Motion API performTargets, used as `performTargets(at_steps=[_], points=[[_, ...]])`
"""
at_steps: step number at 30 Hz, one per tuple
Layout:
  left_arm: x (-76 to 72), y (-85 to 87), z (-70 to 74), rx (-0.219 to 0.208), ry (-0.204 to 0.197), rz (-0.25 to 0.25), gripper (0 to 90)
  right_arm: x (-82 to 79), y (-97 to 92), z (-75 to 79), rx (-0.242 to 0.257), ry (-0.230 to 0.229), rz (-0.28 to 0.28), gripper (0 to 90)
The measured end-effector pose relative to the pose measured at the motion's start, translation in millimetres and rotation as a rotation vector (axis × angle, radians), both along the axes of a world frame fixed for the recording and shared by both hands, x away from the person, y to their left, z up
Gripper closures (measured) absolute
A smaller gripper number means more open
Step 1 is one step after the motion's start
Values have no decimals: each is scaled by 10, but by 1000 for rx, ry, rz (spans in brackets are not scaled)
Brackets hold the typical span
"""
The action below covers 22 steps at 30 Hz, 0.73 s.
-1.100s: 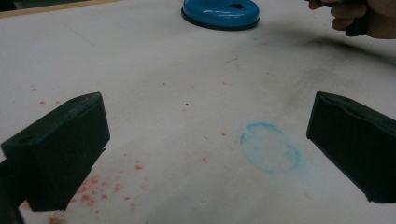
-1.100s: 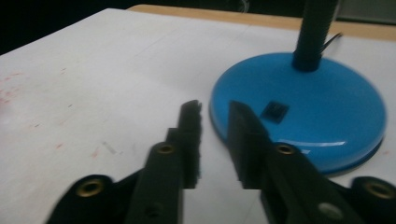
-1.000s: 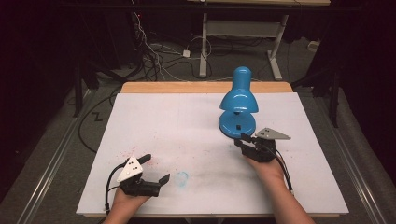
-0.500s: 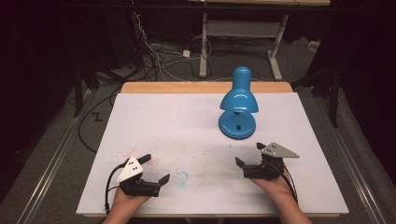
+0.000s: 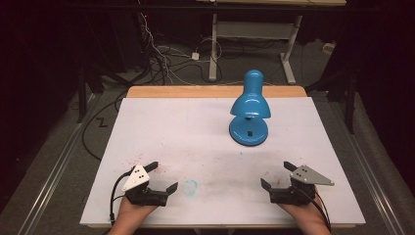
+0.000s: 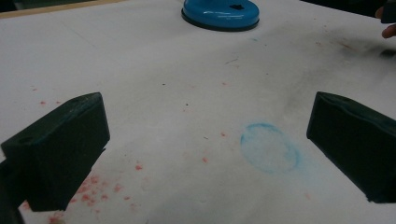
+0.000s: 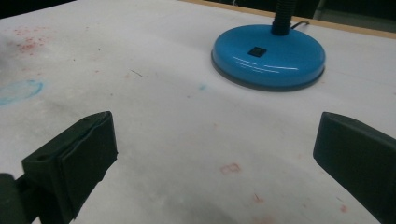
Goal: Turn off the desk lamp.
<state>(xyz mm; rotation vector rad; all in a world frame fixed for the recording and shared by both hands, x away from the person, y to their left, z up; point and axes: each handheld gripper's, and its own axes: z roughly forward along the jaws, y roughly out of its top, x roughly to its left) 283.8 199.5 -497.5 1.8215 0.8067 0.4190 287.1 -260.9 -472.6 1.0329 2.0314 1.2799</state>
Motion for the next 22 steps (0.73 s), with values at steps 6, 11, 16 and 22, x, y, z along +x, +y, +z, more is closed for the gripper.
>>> performTargets(at_steps=[6,11,16,22], points=[[-2,-6,0,4,-2,-2,0,-107,-132,-17,3,-32,-14,1],[-5,-7,1,8,-4,0,0,-83,-158,-57,4,-26,-14,1],[-5,-12,1,13,-5,3,0,-76,-140,-98,-4,-16,-9,1],[-6,-19,3,20,-7,2,0,-93,-126,-107,-9,-21,0,1]])
